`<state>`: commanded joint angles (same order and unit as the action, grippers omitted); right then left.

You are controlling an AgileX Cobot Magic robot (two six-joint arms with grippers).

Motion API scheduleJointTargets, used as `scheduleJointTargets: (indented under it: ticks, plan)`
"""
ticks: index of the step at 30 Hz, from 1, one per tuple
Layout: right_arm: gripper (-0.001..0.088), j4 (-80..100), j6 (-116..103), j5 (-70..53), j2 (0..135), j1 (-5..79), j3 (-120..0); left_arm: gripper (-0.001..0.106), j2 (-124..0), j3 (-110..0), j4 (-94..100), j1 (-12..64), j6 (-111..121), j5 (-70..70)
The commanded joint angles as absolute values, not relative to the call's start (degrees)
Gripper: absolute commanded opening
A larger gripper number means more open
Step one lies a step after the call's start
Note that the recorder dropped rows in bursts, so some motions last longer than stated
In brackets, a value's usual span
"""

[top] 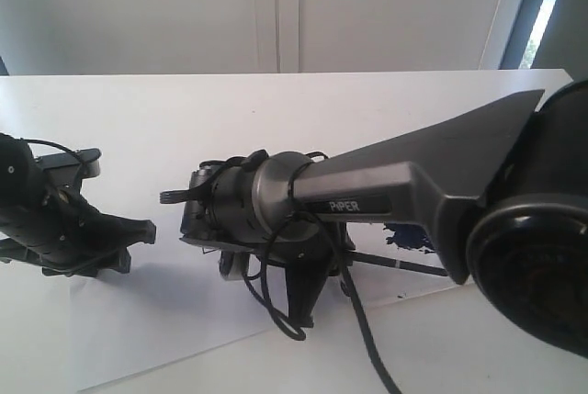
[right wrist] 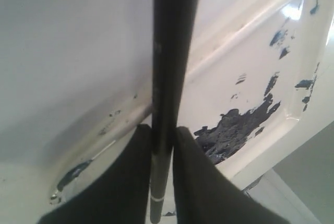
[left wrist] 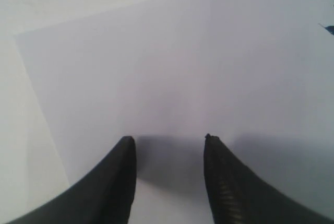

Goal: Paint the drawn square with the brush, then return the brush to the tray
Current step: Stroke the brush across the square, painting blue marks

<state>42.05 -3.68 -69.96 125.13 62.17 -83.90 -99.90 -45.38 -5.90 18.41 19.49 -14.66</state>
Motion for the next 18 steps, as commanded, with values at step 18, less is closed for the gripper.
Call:
scheduleJointTargets:
  ticks: [18]
  plan:
    - [0.0, 52.7, -5.1, -70.0, 121.0, 65.1, -82.6, 0.048, -99.9, -45.4, -5.9, 18.4, 19.5, -14.7]
